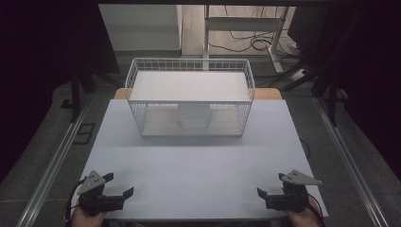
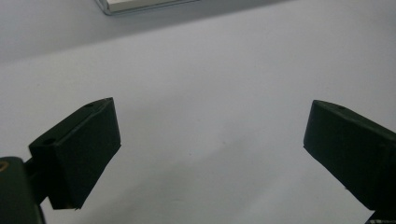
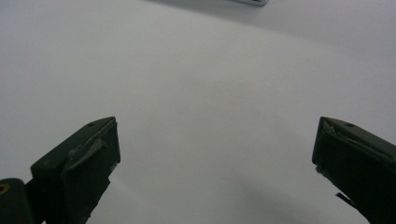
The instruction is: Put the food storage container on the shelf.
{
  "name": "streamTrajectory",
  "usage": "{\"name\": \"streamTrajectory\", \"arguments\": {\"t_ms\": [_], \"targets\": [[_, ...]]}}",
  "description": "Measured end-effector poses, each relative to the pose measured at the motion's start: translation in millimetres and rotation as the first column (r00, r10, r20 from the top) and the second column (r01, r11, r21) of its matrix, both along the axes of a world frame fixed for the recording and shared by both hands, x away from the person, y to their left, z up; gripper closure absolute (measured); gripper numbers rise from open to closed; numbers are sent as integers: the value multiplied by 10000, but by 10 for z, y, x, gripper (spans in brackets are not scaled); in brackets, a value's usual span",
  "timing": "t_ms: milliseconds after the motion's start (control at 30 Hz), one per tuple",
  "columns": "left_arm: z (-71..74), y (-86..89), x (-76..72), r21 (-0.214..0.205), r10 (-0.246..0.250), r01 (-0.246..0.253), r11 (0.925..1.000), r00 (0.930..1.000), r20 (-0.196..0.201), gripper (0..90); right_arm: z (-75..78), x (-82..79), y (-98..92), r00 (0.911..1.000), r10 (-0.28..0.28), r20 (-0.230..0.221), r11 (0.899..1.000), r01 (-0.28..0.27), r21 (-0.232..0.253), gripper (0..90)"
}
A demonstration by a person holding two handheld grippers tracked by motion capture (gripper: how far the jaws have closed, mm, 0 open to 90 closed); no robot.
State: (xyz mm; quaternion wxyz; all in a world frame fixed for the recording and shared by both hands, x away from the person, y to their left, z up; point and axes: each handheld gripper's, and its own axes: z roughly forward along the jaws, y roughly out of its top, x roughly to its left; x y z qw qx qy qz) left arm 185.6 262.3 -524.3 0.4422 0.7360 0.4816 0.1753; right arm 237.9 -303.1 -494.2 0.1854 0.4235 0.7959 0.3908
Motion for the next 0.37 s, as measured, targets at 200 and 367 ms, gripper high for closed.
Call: {"name": "streamTrajectory", "arguments": {"t_ms": [200, 367], "targets": [[-10, 3, 18, -13, 26, -26, 10000, 9998, -197, 44, -16, 17, 31, 9998, 55, -180, 9995, -61, -316, 16], [-15, -4, 39, -1, 40, -40, 10000, 9993, -378, 51, -30, 21, 78, 9997, 126, -217, 9971, -142, -748, 24]]}}
